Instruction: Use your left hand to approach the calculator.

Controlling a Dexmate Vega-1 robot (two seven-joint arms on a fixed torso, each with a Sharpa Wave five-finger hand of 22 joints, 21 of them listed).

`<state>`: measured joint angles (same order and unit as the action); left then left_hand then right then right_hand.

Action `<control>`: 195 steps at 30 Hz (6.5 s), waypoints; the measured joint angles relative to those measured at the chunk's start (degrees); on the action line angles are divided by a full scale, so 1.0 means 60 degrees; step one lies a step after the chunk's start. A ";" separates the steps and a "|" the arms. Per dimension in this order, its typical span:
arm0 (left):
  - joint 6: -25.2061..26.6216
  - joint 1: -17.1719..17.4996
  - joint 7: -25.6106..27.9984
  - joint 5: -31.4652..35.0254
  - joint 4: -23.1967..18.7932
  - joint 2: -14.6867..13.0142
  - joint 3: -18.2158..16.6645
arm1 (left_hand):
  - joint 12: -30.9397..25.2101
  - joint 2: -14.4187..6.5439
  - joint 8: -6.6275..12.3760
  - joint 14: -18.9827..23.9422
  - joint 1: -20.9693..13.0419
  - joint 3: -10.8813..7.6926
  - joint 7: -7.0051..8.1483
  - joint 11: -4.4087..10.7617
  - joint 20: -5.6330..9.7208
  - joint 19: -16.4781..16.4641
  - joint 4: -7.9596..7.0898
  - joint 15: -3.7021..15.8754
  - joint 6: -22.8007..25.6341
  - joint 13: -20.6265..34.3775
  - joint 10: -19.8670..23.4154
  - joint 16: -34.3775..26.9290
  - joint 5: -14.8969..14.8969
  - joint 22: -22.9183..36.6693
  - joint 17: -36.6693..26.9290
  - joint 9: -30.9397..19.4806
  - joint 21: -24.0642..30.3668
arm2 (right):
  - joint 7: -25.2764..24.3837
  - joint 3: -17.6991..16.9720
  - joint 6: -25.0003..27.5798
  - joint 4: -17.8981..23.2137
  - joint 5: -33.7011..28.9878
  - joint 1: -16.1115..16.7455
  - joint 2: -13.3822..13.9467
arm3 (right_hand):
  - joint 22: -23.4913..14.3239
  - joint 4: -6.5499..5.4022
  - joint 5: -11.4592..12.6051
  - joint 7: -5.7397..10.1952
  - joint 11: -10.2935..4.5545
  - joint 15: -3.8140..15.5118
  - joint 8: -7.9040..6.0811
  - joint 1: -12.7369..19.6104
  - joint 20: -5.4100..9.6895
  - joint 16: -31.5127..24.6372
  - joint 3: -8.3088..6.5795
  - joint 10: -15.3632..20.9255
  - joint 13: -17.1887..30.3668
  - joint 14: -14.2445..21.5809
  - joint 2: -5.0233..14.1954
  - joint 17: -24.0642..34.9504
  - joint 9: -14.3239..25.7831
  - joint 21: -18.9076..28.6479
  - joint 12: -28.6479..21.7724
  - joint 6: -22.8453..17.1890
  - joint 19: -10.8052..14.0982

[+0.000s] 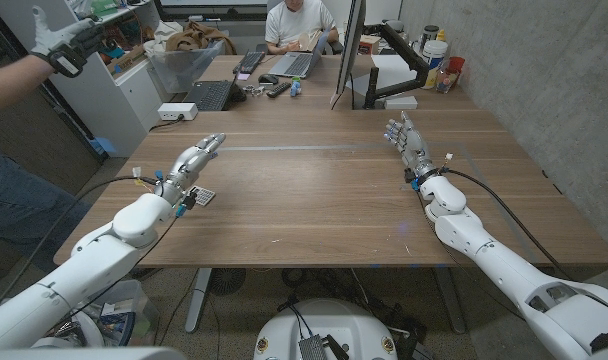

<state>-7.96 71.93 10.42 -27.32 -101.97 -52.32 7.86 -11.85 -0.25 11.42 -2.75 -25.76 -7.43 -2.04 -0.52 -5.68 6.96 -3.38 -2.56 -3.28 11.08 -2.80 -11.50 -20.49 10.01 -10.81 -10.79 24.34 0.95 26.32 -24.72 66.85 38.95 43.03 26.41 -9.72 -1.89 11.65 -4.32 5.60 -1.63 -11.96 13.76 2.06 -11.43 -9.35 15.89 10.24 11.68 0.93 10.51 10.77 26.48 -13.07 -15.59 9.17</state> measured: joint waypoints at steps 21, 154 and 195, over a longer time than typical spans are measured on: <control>0.0451 0.0694 0.0331 0.0392 -0.0446 -0.0320 -0.0601 | 0.0000 -0.0246 0.0007 0.0048 -0.0507 -0.0209 0.0124 0.0124 -0.0115 -0.0010 0.0290 -0.0046 0.0021 0.0044 0.0049 0.0000 0.0000 0.0045 0.0002 0.0001 -0.0142 | 0.0048 0.0007 0.0000 -0.0115 -0.0042 -0.0086 -0.0063 | 0.0000 0.0000 0.0000 0.0021 0.0007 -0.0035 0.0000 0.0000 0.0000 0.0033 0.0000 -0.0008 0.0000 -0.0036 0.0000 0.0000 0.0000 -0.0145 0.0073 -0.0049 -0.0001; 0.4760 0.1185 0.0355 0.3128 -0.1536 -0.1962 -0.1009 | -0.0270 -0.0426 0.0194 0.0084 -0.1758 -0.0496 0.0511 0.0342 -0.0298 0.0484 0.1052 -0.0011 0.1195 0.0130 0.0820 -0.0064 0.0524 0.0127 -0.0041 -0.0046 -0.0992 | -0.0548 0.0144 -0.0111 0.0421 -0.0297 -0.0085 0.0112 | -0.0044 0.0092 0.0000 0.0054 -0.0011 -0.0017 0.0063 -0.0077 0.0049 0.0031 0.0092 0.0045 0.0000 0.0119 0.0177 0.0000 0.0000 -0.0607 0.0111 -0.0080 0.0152; 0.4639 -0.0822 0.0288 0.2897 -0.0446 -0.2166 0.1291 | -0.0270 -0.0464 0.0194 0.0083 -0.1796 -0.0539 0.0511 0.0342 -0.0298 0.0484 0.1091 -0.0011 0.1195 0.0129 0.0819 -0.0062 0.0559 0.0132 -0.0089 -0.0044 -0.0991 | -0.0365 0.0171 -0.0170 -0.0149 -0.0295 -0.0350 -0.0165 | -0.0044 0.0132 0.0000 0.0105 -0.0011 -0.0017 0.0063 -0.0076 -0.0003 0.0031 0.0132 0.0045 0.0000 0.0119 0.0176 0.0000 0.0000 -0.0745 0.0110 -0.0132 0.0203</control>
<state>19.87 66.99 12.14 -9.94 -104.64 -65.32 15.61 -13.48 -3.03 12.58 -2.25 -36.53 -10.66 1.02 1.54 -7.46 9.86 3.17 -2.62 3.89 11.85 2.11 -11.87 -17.14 10.80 -11.34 -11.06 18.39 -1.24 27.34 -25.74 65.96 37.18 40.93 25.42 -9.99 -1.10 11.65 -3.68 5.54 -1.73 -11.59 13.30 2.04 -11.25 -8.55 16.16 10.24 12.39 1.99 10.51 10.77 22.01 -12.41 -16.38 10.39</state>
